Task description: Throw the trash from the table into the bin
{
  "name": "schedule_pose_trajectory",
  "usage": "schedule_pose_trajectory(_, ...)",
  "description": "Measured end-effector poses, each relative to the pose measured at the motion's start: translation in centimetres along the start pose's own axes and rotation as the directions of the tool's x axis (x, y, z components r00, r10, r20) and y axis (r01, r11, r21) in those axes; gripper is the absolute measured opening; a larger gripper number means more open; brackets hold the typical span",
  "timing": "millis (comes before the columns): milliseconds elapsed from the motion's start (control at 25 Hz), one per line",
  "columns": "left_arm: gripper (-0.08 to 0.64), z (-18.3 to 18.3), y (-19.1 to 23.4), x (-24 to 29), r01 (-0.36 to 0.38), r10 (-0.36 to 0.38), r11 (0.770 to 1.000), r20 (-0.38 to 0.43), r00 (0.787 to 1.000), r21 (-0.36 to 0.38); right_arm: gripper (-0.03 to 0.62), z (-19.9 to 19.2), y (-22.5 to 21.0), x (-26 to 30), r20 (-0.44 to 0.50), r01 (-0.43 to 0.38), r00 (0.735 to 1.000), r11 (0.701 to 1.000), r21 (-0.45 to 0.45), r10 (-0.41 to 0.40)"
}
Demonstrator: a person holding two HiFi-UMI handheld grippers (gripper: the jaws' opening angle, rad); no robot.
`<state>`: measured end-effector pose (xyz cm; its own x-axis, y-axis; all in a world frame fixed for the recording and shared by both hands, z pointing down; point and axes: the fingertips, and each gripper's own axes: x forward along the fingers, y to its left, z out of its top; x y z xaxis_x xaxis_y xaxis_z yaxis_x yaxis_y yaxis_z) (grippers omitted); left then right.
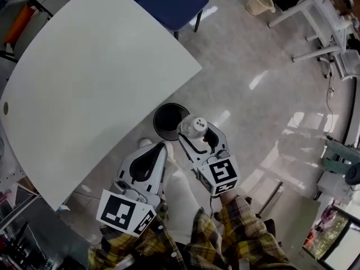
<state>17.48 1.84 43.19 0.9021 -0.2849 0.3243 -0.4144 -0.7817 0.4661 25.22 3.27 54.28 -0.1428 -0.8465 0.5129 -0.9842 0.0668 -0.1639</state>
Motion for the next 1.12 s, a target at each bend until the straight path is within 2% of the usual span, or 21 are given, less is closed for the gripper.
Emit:
schedule_pose_trajectory(400, 0.008, -8.9, 2.3, 1.4, -0.002, 0.000, 1.000, -0.083, 0.997, -0.024, 0.281, -12.6, -1.5, 6.0, -0.039, 0.005, 0.999, 1.000, 0.021, -0.004)
schedule_pose_trajectory(680, 0.008, -12.6, 3.9, 2.4, 0.004, -0.005, 1.000, -0.071, 0.997, -0.018, 0.281, -19.5, -2.6, 10.2, -0.066, 0.000, 0.998, 1.000, 0.018, 0.001)
schedule_pose_trajectory(1120, 0.008, -17.7, 7.3, 5.0, 0.020, -0.021, 1.000, -0.046, 0.999, -0.008, 0.281, -30.3, -5.1, 16.6, -0.188, 0.016, 0.982, 1.000, 0.026, -0.010)
